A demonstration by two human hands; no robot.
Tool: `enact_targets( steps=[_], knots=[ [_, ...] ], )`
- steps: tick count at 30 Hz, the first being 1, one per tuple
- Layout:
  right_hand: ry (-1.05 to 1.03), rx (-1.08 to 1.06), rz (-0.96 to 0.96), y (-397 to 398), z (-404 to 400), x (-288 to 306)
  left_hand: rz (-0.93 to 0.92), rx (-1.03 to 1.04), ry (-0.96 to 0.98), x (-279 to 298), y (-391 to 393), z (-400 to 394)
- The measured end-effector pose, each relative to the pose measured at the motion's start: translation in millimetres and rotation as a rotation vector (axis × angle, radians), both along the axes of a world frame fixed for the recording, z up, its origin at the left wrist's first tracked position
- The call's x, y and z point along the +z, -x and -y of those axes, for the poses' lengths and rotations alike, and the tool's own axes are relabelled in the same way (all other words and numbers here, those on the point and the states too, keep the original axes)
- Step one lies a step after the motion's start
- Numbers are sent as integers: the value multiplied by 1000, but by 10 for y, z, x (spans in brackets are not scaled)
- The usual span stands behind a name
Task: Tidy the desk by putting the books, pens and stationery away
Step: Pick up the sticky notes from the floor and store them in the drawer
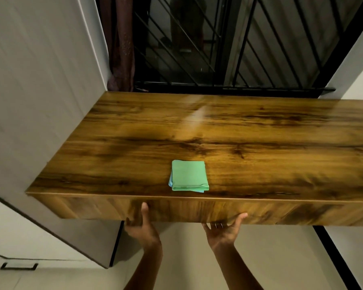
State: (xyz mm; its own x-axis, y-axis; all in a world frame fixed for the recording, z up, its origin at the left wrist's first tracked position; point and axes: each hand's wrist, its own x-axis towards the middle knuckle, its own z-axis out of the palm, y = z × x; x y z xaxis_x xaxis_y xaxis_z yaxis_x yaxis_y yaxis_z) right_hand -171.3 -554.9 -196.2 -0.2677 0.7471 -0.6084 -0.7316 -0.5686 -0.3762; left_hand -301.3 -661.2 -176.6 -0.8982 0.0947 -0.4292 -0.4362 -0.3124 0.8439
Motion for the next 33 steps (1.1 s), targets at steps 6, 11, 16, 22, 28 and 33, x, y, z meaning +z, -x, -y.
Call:
enact_targets(
  steps=[6,11,16,22,28,33],
  knots=[
    [48,-10,9,-83,92,47,-405,-55,232,38,48,162],
    [66,21,15,-248,314,35,-530,-77,360,90,-94,421],
    [54,32,168,-474,504,136,-815,-167,825,151,-82,691],
    [-662,-129,1385,-566,705,609,-1362,-441,1198,330,-24,687],
    [-1484,353,2000,-551,538,873,-1329,-578,1138,458,-79,686],
    [-1617,766,2031,-612,516,862,-1183,-549,983,562,-110,746]
  ],
)
